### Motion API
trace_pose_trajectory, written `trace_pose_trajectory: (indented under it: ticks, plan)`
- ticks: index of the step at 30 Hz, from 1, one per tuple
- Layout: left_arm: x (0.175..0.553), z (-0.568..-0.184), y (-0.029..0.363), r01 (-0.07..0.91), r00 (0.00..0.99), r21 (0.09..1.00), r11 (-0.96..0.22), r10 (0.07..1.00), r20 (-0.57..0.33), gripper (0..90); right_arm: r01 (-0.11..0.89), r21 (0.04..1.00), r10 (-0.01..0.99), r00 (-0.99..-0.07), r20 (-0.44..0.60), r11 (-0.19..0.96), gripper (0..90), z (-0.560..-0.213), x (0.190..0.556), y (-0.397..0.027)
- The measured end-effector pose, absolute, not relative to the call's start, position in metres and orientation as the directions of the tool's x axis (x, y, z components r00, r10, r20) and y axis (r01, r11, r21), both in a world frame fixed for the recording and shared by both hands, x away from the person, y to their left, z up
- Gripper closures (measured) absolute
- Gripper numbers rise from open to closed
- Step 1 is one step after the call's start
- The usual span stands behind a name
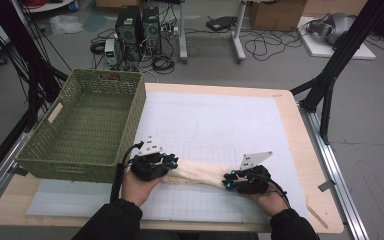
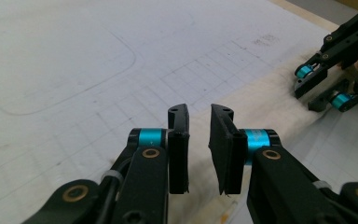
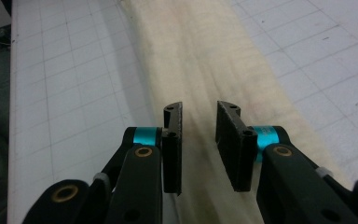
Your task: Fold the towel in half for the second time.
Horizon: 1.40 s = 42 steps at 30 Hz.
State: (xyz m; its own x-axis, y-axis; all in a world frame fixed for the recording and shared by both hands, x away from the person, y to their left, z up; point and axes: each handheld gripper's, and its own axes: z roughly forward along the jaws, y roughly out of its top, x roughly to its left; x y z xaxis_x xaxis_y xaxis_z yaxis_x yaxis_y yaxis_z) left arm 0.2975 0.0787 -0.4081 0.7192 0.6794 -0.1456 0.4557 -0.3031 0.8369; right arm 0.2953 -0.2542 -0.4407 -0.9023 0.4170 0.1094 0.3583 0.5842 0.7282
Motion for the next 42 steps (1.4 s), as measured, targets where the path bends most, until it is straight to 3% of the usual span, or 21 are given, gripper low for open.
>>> trace_pose_trajectory:
  ticks: [7, 11, 37, 42]
  plan:
    - [0.303, -0.424, 0.069, 0.497, 0.744, 0.745, -0.445, 0.660, -0.102, 76.1, 0.350, 0.730, 0.415, -0.904, 0.101, 0.587, 71.6, -0.441, 0.295, -0.255]
    - [0.300, -0.436, 0.076, 0.531, 0.733, 0.719, -0.448, 0.668, -0.124, 76.1, 0.342, 0.729, 0.413, -0.906, 0.089, 0.593, 71.5, -0.441, 0.295, -0.255]
    - [0.284, -0.442, 0.096, 0.474, 0.760, 0.753, -0.456, 0.644, -0.088, 70.5, 0.361, 0.733, 0.466, -0.882, 0.068, 0.577, 62.0, -0.442, 0.282, -0.300]
    - [0.283, -0.439, 0.100, 0.424, 0.772, 0.793, -0.438, 0.632, -0.064, 69.2, 0.350, 0.748, 0.460, -0.885, 0.067, 0.564, 59.6, -0.442, 0.281, -0.302]
